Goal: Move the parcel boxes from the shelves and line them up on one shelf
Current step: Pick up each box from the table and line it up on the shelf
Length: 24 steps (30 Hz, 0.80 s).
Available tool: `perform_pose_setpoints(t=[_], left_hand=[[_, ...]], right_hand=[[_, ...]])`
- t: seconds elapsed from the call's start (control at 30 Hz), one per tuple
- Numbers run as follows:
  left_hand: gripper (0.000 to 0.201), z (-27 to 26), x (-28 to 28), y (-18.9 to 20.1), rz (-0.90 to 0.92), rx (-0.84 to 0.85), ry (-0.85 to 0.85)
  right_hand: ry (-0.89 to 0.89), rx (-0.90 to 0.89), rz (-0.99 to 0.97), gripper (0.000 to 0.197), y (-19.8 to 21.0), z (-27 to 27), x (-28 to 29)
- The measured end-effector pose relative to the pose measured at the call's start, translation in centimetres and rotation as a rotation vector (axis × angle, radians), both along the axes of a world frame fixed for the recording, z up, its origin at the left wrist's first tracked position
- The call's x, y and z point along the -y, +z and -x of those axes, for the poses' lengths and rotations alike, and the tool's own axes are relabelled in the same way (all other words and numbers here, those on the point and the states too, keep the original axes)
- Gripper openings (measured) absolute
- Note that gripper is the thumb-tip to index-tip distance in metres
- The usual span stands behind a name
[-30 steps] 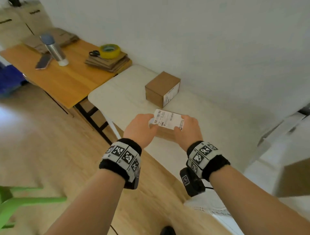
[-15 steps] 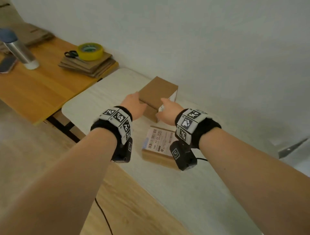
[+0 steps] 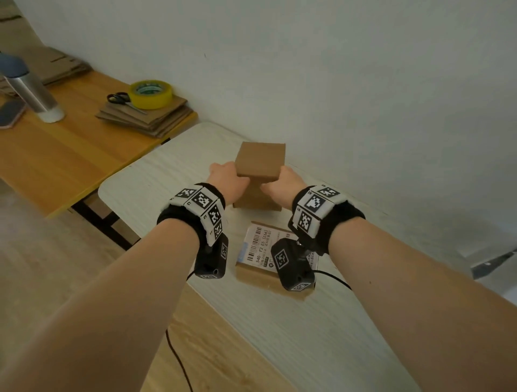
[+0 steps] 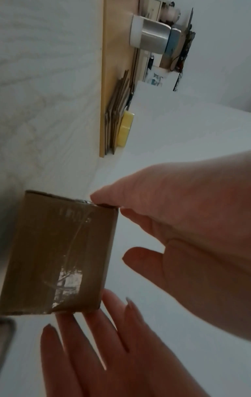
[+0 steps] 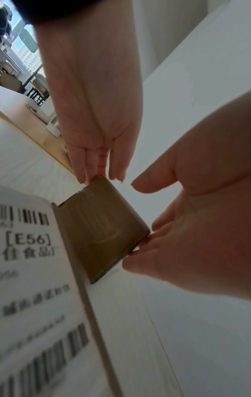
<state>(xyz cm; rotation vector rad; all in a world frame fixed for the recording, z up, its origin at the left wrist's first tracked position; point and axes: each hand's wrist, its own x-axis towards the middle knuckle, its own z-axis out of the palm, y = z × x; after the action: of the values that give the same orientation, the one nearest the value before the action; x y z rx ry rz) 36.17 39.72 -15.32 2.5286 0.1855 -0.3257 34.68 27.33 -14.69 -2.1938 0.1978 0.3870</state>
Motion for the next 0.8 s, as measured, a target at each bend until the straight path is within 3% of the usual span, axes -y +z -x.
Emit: perform_pose_setpoints(t=[0.2,0.37,0.4,0.5,0.63,0.8], left_hand=[[0.027,2.3,-0.1,3.9,0.167,0.172,0.004],[0.016,6.2,-0.1,7.0,0.231,0.368,-0.031],[0.012,7.3,-0.1,7.7,0.239,0.394,-0.035],[0.028,11.0,0.2,9.2,0.240,0.464,-0.055],[0.033,18.1,1.2,11.4,0.284,0.498,-0.011],[0.029,28.1,3.5,14.4,0.270,0.576,0.081]], right_hand=[[-0.211,0.251,-0.157,0.046,3.3,2.1,0.2],[-0.253,0.462,-0.215,0.057,6.1,6.9,0.4],[-0.253,0.477,-0.228,0.059,6.5,8.1,0.5],[-0.268,0.508,-0.280,0.058,7.9,11.8,1.1],[-0.311,0.507,-0.336,0.050,9.5,17.6,2.3],[-0.353,0.463,-0.350,0.049,11.6,24.8,4.4]])
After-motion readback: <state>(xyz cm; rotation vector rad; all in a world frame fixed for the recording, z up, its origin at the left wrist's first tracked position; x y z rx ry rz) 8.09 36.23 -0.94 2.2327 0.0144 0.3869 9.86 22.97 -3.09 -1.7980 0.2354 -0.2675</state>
